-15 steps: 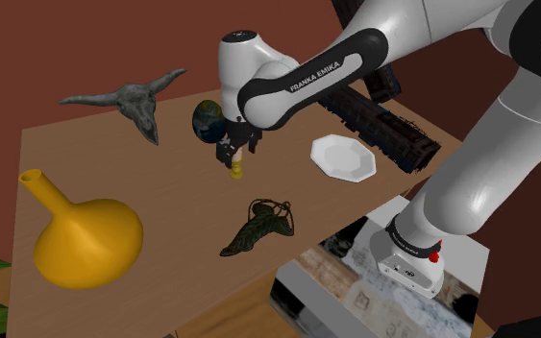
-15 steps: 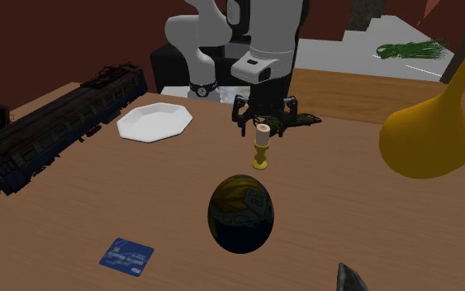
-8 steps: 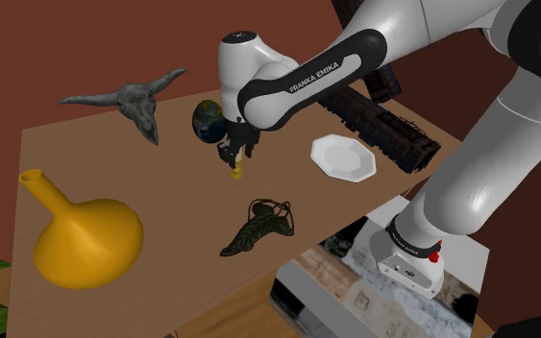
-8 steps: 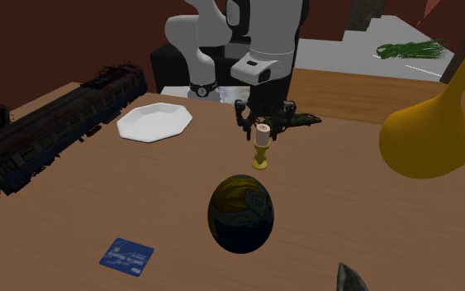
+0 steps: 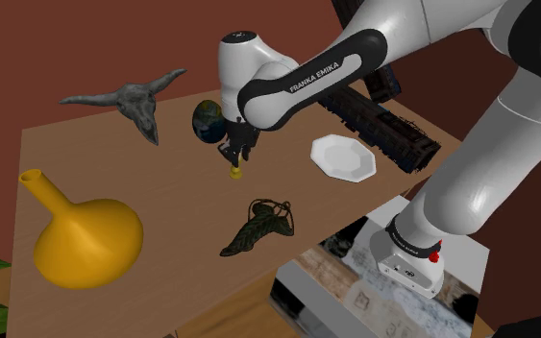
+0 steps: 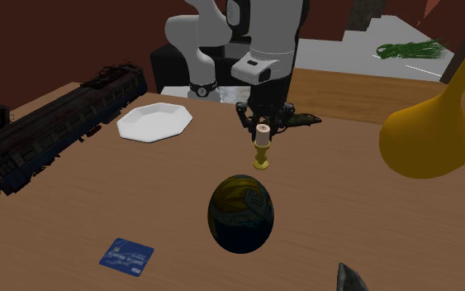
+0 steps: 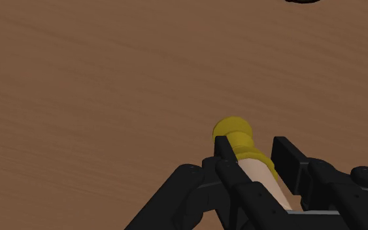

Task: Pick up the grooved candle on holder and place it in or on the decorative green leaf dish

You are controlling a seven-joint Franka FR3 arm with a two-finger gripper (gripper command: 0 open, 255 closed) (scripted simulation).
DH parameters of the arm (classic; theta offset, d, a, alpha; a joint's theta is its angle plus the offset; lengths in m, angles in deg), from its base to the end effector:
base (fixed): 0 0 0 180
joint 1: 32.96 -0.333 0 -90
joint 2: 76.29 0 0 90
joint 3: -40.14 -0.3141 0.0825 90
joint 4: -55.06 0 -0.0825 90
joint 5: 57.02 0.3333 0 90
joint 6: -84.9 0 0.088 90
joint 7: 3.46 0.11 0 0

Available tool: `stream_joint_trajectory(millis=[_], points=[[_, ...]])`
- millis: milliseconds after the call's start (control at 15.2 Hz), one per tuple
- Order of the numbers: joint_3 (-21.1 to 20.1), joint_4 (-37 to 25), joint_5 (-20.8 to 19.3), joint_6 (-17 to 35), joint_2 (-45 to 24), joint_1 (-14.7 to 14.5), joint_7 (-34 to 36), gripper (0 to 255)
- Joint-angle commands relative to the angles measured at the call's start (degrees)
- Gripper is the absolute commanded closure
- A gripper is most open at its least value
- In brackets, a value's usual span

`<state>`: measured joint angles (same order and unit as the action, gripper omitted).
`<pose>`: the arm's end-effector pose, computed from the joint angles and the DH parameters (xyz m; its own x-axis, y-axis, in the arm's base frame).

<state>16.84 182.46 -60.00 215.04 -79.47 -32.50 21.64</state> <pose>0.4559 0.1891 0.3794 1.0000 -0.0063 0.0047 -0.0064 -0.9998 0.0174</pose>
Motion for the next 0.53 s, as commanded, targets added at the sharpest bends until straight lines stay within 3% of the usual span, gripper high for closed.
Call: stream_joint_trajectory(millis=[0,462], points=[[0.04,-0.02,-0.06,-0.01,-0.1,0.03,0.05,255],[0.01,-2.41,1.63,-5.21,3.0,0.17,-1.24,255]])
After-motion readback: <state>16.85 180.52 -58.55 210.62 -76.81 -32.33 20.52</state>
